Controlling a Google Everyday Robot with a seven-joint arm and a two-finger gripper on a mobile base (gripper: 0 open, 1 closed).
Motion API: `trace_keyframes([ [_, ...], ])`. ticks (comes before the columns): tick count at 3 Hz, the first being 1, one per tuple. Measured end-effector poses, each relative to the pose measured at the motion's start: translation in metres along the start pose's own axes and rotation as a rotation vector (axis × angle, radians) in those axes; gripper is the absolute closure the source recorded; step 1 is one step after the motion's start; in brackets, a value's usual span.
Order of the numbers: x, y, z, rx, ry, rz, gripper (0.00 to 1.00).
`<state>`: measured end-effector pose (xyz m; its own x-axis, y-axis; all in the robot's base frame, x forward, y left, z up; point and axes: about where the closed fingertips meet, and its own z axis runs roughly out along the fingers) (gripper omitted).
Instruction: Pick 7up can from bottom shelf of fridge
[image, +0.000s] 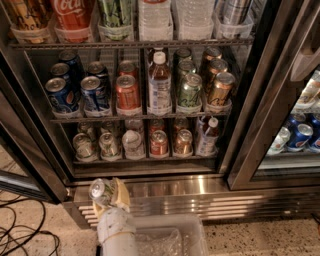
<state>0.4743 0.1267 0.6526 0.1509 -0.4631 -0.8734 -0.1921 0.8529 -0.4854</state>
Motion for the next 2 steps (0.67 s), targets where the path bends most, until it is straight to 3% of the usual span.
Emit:
trace_keyframes([
  [1,0.0505,0.0016,-0.0179,-0.059,0.081,-0.242,1.0],
  [2,0.0601,0.0058,-0.0225,-0.072,0.091,-0.272,1.0],
])
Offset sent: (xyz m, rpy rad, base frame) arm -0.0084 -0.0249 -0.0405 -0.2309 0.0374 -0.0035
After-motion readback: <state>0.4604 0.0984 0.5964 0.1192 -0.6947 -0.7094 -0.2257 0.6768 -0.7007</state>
